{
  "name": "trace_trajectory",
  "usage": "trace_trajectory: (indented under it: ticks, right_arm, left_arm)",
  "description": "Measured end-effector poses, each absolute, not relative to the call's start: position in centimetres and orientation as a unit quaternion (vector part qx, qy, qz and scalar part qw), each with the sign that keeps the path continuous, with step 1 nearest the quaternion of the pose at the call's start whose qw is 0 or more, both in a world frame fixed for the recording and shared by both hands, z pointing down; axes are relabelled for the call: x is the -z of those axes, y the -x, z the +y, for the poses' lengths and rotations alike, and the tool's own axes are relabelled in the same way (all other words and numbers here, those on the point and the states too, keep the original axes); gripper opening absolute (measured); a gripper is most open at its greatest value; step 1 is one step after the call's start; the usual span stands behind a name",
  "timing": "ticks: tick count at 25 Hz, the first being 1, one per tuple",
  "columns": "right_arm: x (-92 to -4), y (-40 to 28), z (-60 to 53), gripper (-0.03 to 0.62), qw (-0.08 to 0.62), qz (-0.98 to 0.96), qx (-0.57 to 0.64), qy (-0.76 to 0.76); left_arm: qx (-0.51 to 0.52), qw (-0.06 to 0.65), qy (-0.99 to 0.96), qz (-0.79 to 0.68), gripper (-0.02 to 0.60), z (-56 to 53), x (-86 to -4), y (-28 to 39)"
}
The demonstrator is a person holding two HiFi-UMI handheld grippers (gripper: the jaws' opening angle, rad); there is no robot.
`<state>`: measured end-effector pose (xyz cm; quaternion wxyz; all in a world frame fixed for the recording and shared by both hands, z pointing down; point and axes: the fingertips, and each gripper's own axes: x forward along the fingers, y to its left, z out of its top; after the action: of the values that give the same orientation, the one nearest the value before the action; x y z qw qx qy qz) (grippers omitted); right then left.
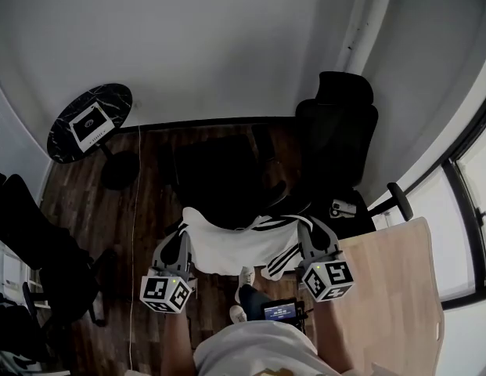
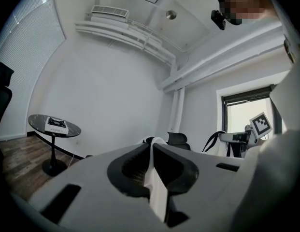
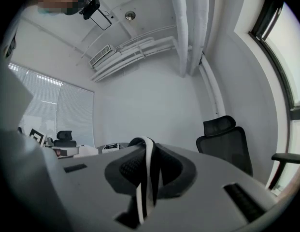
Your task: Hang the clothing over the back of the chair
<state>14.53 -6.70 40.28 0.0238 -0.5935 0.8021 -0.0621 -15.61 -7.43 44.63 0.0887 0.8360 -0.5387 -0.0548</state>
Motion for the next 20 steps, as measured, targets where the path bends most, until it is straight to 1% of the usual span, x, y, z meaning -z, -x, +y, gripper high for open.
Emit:
trace_trajectory:
  ticks: [14,20]
  right_arm:
    - [-41.1,-15.0,-8.9,0.031,0.033,0.804,0.073,0.590]
    - [-40.1,-14.9,-9.9,0.031,0.031,0.809,0.063,0.584]
  left_arm:
    - [0.044,0.088,-0.832,-0.547,0.038,-9.2,-45.4,15.5]
    - [0.053,0.076,-0.831,-0.548,0.038,-8.8,-44.5,15.7]
